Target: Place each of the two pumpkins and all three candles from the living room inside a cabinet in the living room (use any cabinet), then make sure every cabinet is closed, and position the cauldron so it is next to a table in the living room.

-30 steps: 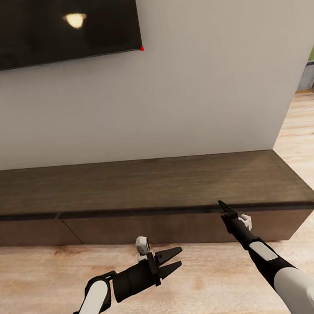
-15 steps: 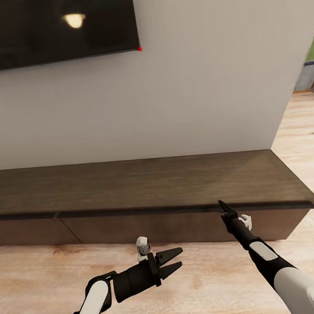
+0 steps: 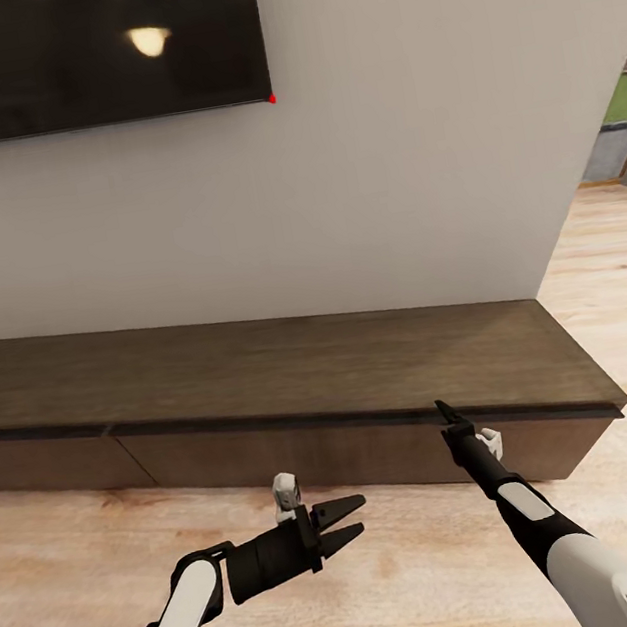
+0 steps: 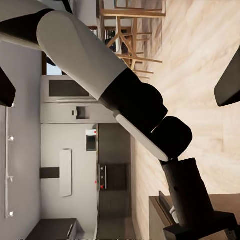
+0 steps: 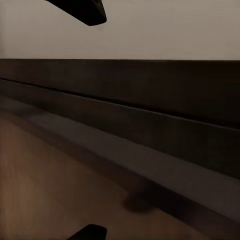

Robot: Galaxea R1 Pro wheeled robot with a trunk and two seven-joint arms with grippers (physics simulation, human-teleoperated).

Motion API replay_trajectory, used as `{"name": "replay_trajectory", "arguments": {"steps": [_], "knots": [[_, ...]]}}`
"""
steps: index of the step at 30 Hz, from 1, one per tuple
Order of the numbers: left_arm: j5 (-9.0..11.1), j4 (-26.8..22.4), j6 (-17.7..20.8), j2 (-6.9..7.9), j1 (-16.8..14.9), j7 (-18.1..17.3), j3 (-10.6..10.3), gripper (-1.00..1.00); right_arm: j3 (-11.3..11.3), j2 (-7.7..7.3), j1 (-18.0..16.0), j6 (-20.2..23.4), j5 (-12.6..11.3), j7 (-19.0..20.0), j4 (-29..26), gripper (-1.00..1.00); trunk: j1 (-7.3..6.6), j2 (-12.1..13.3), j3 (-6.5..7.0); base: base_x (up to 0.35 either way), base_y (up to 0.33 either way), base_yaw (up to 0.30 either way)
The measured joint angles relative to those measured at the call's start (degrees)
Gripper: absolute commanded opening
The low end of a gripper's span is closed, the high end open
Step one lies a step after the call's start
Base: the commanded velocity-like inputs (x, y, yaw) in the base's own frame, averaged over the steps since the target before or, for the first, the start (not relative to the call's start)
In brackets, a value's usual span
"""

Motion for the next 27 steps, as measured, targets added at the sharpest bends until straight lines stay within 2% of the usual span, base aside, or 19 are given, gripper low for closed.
{"name": "replay_trajectory", "arguments": {"steps": [5, 7, 19, 23, 27], "knots": [[0.0, 0.0, 0.0, 0.02, 0.0, -0.1, 0.1, 1.00, 0.0, -0.02, 0.0, 0.0, 0.0, 0.0, 0.0, 1.00, 0.00, 0.0, 0.00, 0.000, 0.000, 0.000], [0.0, 0.0, 0.0, 0.01, 0.0, -0.1, 0.1, 1.00, 0.0, -0.04, 0.0, 0.0, 0.0, 0.0, 0.0, 1.00, 0.05, 0.0, -0.44, 0.000, 0.000, 0.000], [0.0, 0.0, 0.0, 0.00, 0.0, -0.1, 0.1, 1.00, 0.0, -0.03, 0.0, 0.0, 0.0, 0.0, 0.0, 1.00, 0.05, 0.0, -0.44, 0.000, 0.000, 0.000], [0.0, 0.0, 0.0, 0.00, 0.0, -0.1, 0.0, 1.00, 0.0, -0.04, 0.0, 0.1, 0.0, 0.0, 0.0, 1.00, 0.16, -0.1, -1.32, 0.000, 0.000, 0.000], [0.0, -0.1, 0.0, 0.00, 0.0, -0.1, 0.0, 1.00, 0.0, -0.04, 0.0, 0.1, 0.0, 0.0, 0.0, 1.00, 0.15, -0.1, -1.33, 0.000, 0.000, 0.000]]}}
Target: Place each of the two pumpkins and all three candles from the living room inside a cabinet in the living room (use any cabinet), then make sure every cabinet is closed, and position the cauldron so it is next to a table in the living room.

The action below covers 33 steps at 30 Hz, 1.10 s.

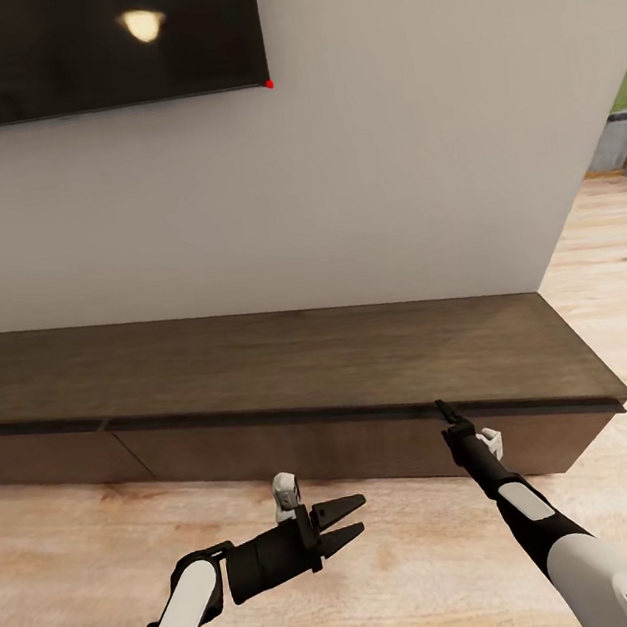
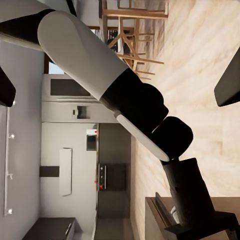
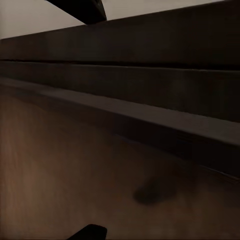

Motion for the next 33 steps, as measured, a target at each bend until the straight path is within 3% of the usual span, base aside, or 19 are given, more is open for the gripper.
{"name": "replay_trajectory", "arguments": {"steps": [3, 4, 33], "knots": [[0.0, 0.0, 0.0, 0.00, 0.0, 0.0, 0.0, 1.00, 0.0, 0.02, 0.0, 0.0, 0.0, 0.0, 0.0, 1.00, 0.00, 0.0, 0.00, 0.000, 0.000, 0.000], [0.0, 0.0, 0.0, 0.00, 0.0, 0.0, 0.0, 1.00, 0.0, 0.02, 0.0, 0.0, 0.0, 0.0, 0.0, -1.00, 0.00, 0.0, 0.00, 0.000, 0.000, 0.000], [-0.1, 0.0, -0.1, 0.01, 0.0, 0.0, 0.4, 1.00, 0.0, -0.01, 0.0, -0.1, 0.3, 0.1, 0.0, -1.00, 0.00, 0.0, -0.01, -0.001, 0.000, 0.000]]}}
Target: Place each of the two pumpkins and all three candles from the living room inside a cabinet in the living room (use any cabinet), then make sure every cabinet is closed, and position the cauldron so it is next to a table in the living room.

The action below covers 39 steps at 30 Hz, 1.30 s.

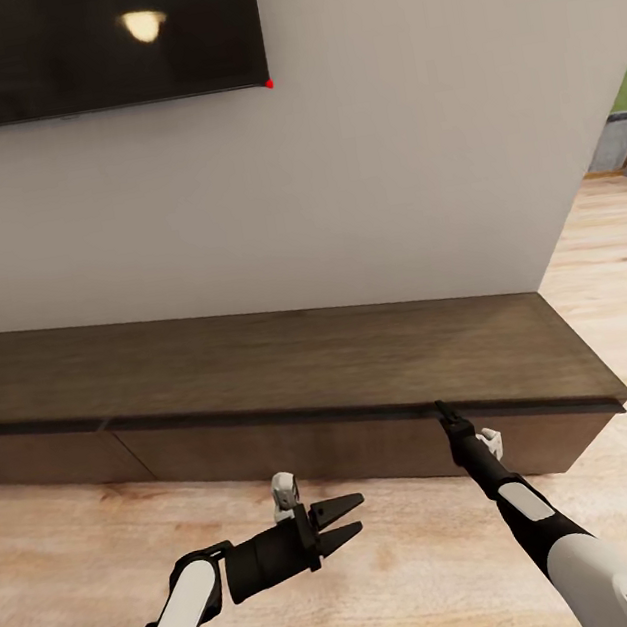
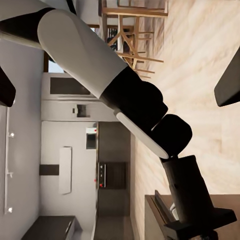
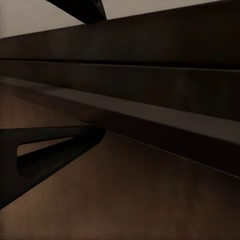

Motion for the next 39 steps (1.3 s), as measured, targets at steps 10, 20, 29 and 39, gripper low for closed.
{"name": "replay_trajectory", "arguments": {"steps": [10, 20, 29, 39], "knots": [[0.0, 0.0, 0.0, -0.01, 0.0, 0.1, -0.4, 1.00, 0.1, 0.01, 0.0, 0.1, -0.2, 0.2, -0.1, -1.00, -0.01, 0.0, 0.01, -0.040, 0.000, 0.000], [0.0, 0.0, 0.0, -0.07, 0.0, 0.1, -0.5, 1.00, 0.0, 0.01, 0.0, 0.2, -0.2, 0.3, 0.0, -1.00, -0.01, 0.0, 0.01, 0.000, 0.000, 0.000], [0.0, 0.0, 0.0, -0.09, 0.0, 0.1, -0.5, 1.00, -0.1, 0.00, 0.0, 0.4, -0.2, 0.4, 0.0, -1.00, 0.00, 0.0, 0.01, 0.000, 0.000, 0.000], [0.0, 0.0, 0.0, -0.09, 0.0, 0.1, -0.5, 1.00, -0.1, 0.00, 0.0, 0.5, -0.1, 0.4, -0.1, -1.00, 0.00, 0.0, 0.00, 0.000, 0.000, 0.000]]}}
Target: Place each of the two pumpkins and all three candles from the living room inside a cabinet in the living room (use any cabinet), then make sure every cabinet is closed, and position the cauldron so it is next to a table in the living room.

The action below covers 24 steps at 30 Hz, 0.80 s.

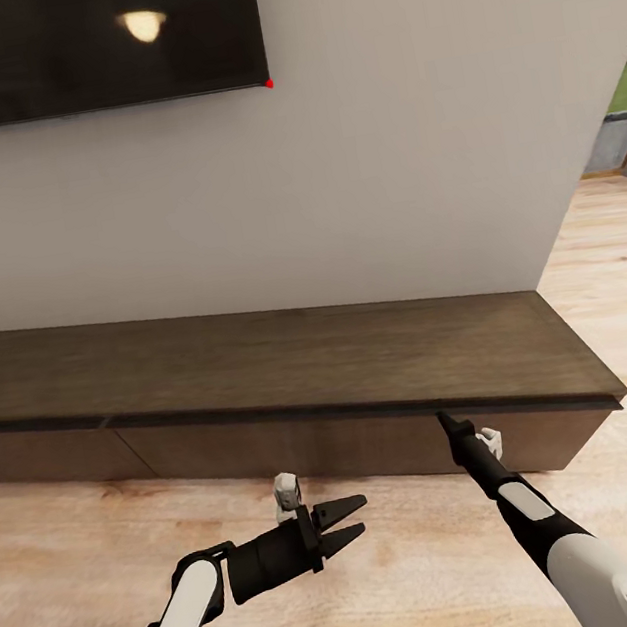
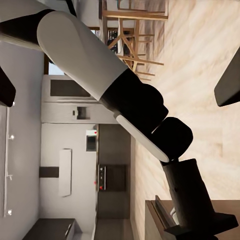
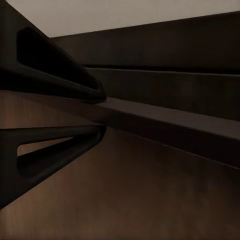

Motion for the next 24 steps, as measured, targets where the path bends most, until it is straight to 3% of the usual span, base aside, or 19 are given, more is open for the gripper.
{"name": "replay_trajectory", "arguments": {"steps": [24], "knots": [[0.0, 0.0, 0.0, -0.01, 0.0, 0.0, 0.0, 1.00, 0.9, 0.12, 0.0, 0.1, 0.2, -0.1, -0.1, -1.00, 0.00, 0.0, 0.01, -0.104, 0.000, 0.000]]}}
